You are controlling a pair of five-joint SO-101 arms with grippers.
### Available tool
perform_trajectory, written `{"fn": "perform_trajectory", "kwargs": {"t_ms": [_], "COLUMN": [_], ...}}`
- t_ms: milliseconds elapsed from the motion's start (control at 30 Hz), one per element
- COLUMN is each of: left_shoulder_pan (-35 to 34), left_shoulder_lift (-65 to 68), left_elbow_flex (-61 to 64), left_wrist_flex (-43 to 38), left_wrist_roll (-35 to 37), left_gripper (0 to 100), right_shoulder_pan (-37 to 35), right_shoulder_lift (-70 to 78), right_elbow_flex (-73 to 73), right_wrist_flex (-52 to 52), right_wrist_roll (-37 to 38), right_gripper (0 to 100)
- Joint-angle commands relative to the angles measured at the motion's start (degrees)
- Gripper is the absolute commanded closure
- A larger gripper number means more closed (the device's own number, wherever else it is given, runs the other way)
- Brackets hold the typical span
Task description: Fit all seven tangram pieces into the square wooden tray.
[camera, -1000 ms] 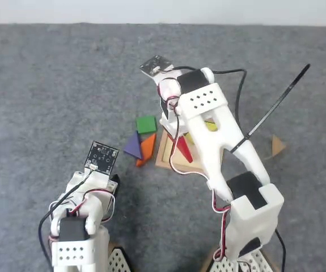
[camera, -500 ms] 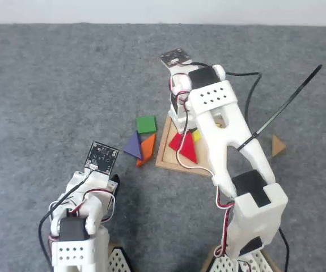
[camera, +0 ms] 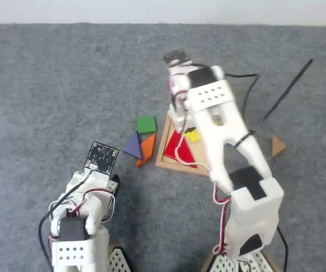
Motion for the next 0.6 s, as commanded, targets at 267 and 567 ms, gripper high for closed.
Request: {"fn": "perform_trajectory", "kwargs": {"t_ms": [267, 567], "left_shoulder_pan": [-0.35, -0.35], "left_shoulder_lift": [-0.7, -0.7], "left_elbow_flex": [-0.48, -0.48], "left_wrist_flex": [0.44, 0.44], "left_wrist_roll": [-0.44, -0.44], "left_gripper": [83, 83], "right_shoulder_pan": [-2.59, -5.93], "right_shoulder_lift": [5.85, 7.69], "right_elbow_flex": [-0.26, 5.71], "right_wrist_flex": [-6.55, -16.22], "right_wrist_roll": [0.7, -4.13], "right_gripper": [97.4, 85.6]}}
